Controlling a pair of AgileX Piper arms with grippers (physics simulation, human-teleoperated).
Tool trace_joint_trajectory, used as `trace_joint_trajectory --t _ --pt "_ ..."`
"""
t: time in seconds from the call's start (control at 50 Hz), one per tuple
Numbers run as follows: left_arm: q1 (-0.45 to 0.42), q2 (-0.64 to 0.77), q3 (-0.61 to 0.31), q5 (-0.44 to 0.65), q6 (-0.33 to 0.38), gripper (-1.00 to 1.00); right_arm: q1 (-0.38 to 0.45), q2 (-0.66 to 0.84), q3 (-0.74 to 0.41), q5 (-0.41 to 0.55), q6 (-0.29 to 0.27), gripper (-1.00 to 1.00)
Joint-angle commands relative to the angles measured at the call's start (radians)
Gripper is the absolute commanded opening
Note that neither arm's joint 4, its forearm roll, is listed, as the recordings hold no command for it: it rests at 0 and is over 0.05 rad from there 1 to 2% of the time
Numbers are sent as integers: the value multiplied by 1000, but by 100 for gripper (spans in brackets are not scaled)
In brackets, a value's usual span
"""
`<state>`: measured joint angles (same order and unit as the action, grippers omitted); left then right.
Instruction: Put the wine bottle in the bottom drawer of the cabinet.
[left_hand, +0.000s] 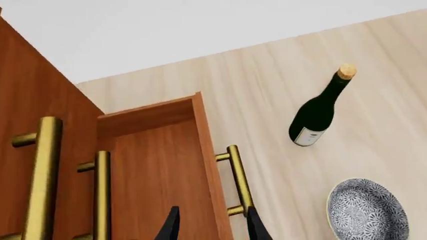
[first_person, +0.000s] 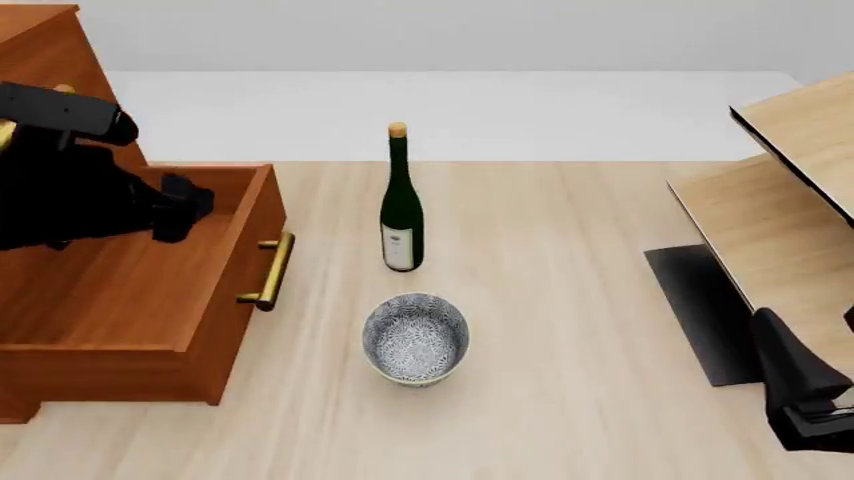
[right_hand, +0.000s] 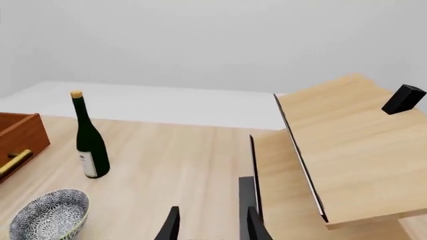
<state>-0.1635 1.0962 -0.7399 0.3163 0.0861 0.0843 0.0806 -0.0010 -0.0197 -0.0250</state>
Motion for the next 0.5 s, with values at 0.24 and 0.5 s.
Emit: trace_joint_trajectory --t 0.24,0.5 --pt "-26 66 79 -47 10 100 20 14 1 0 -10 100" --pt "-42 96 135 -111 -1 100 26 21 1 -3 -11 100"
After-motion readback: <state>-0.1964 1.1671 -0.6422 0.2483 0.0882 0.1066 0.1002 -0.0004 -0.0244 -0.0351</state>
